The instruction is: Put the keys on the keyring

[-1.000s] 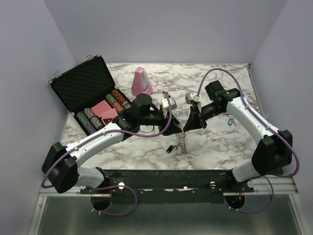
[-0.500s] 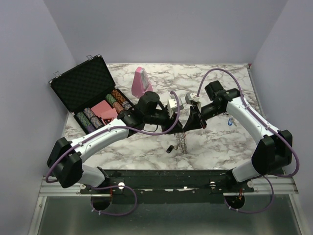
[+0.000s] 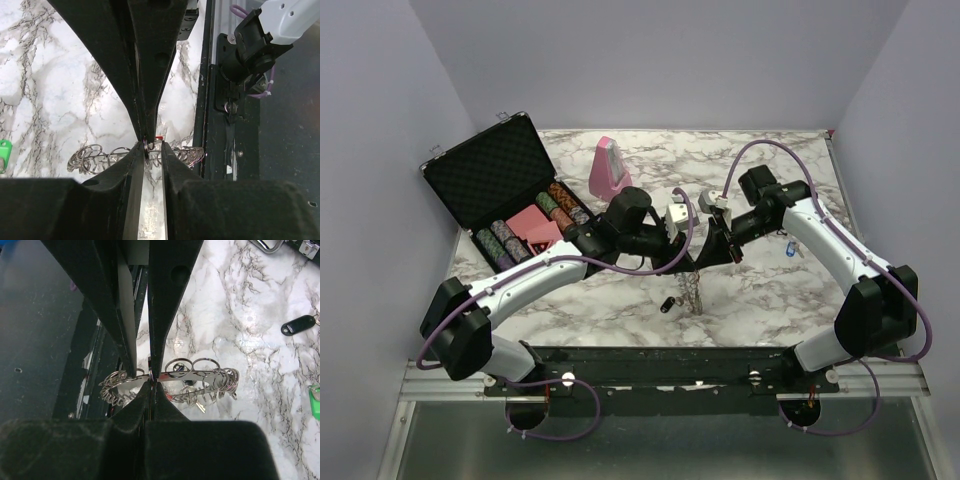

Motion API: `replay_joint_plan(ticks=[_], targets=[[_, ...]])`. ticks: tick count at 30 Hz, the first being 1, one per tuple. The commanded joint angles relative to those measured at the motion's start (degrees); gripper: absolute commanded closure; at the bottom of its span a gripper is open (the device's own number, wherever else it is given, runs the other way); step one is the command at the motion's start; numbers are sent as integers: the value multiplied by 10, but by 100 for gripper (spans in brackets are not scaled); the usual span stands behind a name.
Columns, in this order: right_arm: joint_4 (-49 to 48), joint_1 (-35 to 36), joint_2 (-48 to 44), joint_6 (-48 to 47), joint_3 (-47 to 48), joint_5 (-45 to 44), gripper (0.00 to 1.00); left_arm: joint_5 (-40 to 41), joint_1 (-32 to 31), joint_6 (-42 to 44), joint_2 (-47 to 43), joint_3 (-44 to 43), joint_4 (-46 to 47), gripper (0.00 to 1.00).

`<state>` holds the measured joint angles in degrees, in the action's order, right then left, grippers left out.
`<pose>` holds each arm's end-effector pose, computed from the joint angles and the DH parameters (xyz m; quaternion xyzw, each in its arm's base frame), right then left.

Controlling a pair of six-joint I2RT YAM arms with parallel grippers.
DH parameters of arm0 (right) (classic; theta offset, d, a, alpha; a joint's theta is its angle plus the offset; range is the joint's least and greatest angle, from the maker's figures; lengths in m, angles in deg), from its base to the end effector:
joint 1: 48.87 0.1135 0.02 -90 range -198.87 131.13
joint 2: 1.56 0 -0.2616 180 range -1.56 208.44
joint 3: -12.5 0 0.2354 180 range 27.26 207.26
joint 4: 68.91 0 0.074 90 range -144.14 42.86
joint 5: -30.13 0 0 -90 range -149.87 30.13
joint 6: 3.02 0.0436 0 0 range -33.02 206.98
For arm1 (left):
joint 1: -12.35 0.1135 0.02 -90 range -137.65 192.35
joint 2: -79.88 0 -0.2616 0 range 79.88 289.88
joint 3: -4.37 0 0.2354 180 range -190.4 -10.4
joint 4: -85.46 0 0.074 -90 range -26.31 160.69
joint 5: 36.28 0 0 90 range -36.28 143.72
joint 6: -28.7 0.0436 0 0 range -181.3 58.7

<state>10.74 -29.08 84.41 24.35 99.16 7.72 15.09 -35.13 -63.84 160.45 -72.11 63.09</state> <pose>0.2257 0.1240 0.2883 -0.5852 0.5870 0.4862 0.2766 0.1886 -0.2459 0.3066 0.4676 0.6748 -0.4649 0.3314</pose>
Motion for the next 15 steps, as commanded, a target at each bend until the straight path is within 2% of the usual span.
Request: replay_joint_plan(ticks=[1,4,6,12,15], targets=[[13,0,5,-7,12,15,100,5,-3,5,5,-18,-9,76],[14,0,5,-10,12,16,100,7,-3,4,5,-20,-10,83],[15,0,5,-10,12,16,99,6,-3,3,7,-21,-13,99],[19,0,4,-16,12,20,99,29,-5,3,0,-18,-21,100],[18,0,3,-14,12,27,91,51,-6,-8,-24,10,6,100]])
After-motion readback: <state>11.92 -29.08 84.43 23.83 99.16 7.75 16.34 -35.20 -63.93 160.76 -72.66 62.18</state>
